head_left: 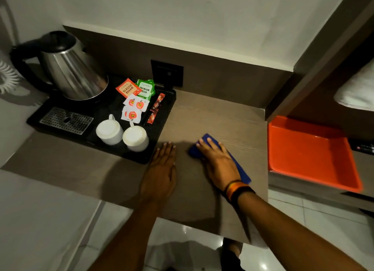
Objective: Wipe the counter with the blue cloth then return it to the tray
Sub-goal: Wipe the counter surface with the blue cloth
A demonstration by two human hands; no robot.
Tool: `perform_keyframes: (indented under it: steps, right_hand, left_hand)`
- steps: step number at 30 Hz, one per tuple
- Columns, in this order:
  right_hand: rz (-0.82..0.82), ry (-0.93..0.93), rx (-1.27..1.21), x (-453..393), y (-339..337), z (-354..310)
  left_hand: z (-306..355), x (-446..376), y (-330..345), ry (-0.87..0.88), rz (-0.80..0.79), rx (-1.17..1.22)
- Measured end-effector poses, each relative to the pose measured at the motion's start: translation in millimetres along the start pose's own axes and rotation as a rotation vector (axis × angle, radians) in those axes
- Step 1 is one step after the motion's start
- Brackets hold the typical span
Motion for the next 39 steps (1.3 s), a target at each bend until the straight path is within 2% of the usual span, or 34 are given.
perform_keyframes:
  steps: [3,6,8,10,14,16,21,24,26,28,30,33,36,39]
  right_hand:
    - [0.039,0.081,0.004,17,-15,38]
    - [0.128,0.293,0.012,-21,-33,68]
    - [0.156,0.361,0.025,-53,-33,63]
    - [0.133,0.346,0.018,-67,-22,42]
    - [-0.030,0.013,0.042,-18,5,-8]
    - [-0.034,-0.047,0.036,9,1,1]
    - [0.093,0.241,0.017,-42,-25,62]
    - [0.137,0.339,0.044,-100,-25,61]
    - [0.113,0.313,0.037,-120,-14,36]
    - [0.016,0.187,0.000,-110,3,0]
    - [-0.072,0.062,-0.029,-67,14,-24]
    - [-0.034,-0.032,-0.031,-9,2,-9]
    - [0.015,0.117,0.000,-34,-15,27]
    - [0.068,0.244,0.023,-76,-11,23]
  left_hand:
    - [-3,2,1,-0.001,0.005,0.006]
    - [-3,2,2,0.013,0.040,0.002]
    - [-4,0,2,0.017,0.057,-0.007]
    - [-4,0,3,0.021,0.050,-0.015]
    - [0,1,-1,0.021,0.061,-0.011]
    - [1,3,-3,0.020,0.062,0.005]
    - [-3,-1,2,0.031,0.013,-0.010]
    - [-7,-5,6,0.056,-0.021,0.003]
    - [-7,-7,7,0.068,-0.015,0.000]
    - [-5,-8,6,0.067,0.013,-0.037]
    - [-3,-7,4,0.049,0.027,-0.053]
    - [-3,-5,3,0.027,0.022,-0.034]
    - [-6,-6,5,0.016,0.002,-0.021]
    - [-7,-5,5,0.008,0.023,-0.020]
Point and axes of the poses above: each hand's wrist, its own x-axis away from the middle knuckle, its own y-axis out of the palm, z = x × y, the point moved 6 cm from there along -x, towards the middle knuckle, and after that the axes turned 3 degrees about x, right-handed, at the moved point
